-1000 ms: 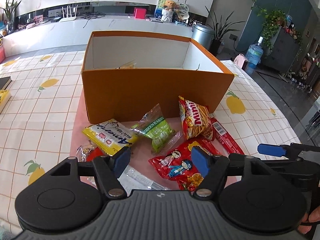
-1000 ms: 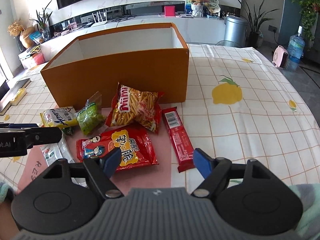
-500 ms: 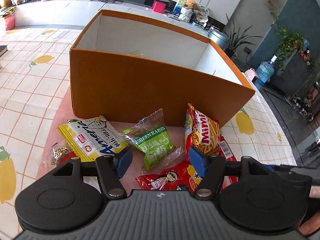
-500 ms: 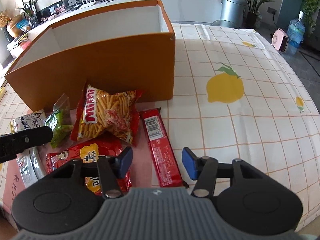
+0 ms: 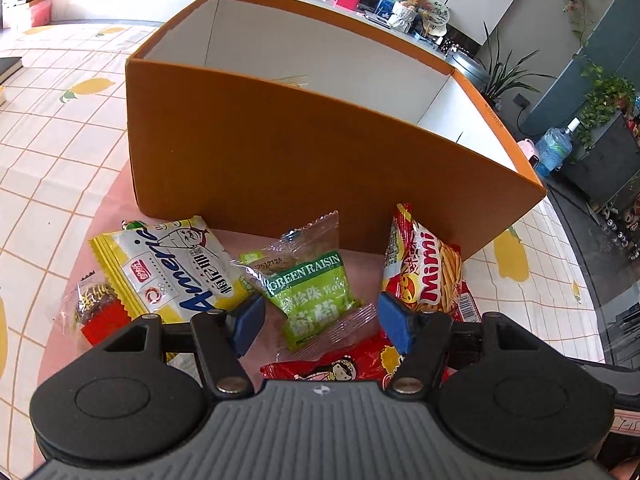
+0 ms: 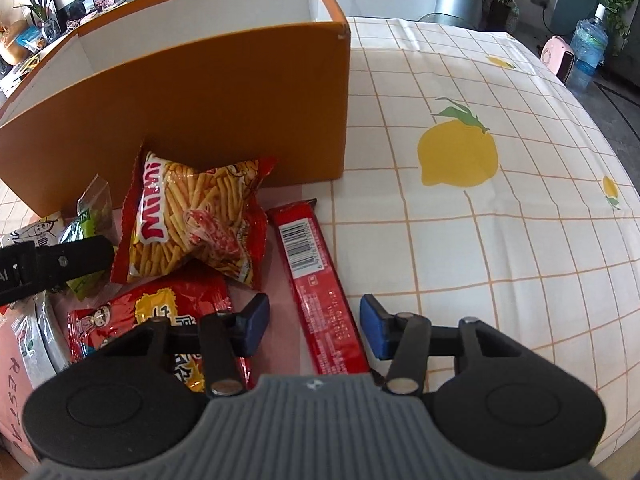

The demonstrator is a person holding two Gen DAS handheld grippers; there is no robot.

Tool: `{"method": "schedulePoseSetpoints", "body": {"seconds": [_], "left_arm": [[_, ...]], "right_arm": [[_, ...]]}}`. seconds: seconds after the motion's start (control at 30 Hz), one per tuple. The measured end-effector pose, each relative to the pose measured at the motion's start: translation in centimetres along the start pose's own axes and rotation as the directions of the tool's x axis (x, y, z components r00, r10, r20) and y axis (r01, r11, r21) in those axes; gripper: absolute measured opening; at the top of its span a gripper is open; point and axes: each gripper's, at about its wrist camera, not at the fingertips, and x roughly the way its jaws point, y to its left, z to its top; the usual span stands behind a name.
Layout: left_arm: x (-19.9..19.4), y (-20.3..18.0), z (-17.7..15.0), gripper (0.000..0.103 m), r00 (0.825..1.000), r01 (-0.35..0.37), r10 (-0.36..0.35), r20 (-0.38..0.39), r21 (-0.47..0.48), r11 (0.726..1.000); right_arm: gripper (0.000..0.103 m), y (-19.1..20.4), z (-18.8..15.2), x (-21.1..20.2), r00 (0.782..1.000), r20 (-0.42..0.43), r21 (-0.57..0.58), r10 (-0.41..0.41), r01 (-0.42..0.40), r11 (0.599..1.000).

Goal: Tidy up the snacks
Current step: 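Grasp the green raisin bag with left tool while right tool grasps red chocolate bar, then carry the raisin bag and chocolate bar into the orange box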

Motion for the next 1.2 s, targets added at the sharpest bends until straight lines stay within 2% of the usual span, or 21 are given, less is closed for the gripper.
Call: {"method": "schedulePoseSetpoints", "body": {"seconds": [0.17,0.27,0.47,0.73,1.2], "left_arm": [[0.4,0.0,0.0,0.061,1.000,0.001,-0.001,-0.020,0.001,1.000],[0.4,0.0,-0.1,0.053,1.000,0.011,-0.010,-0.025,0.005,1.000],[0.0,-0.3,-0.1,0.044,1.000,0.010,-0.010,-0.016,0.030,1.000],[-1.3,-0.2,-0.5,0.041,1.000,0.006,-0.006,0.001,0.046,0.999],[-5.6,-0.5,-1.4,0.040,0.997,0.026,-0.035,0.069,0.120,0.992]], "right_arm": [[0.038,0.2,-0.2,0.0,1.000,0.006,-0.013,-0.017,0.017,1.000],[0.029,0.2,-0.2,-0.1,1.000,0.011,-0.014,-0.028,0.029,0.999],[0.022,0.3,-0.4,-0.4,0.999,0.019,-0.013,-0.027,0.027,1.000],[0.022,0.8,-1.2,-2.2,0.996,0.082,-0.029,-0.040,0.043,0.999],[0.022,0.7,-2.7,-5.9,0.981,0.196,-0.012,-0.001,0.004,1.000]]}}
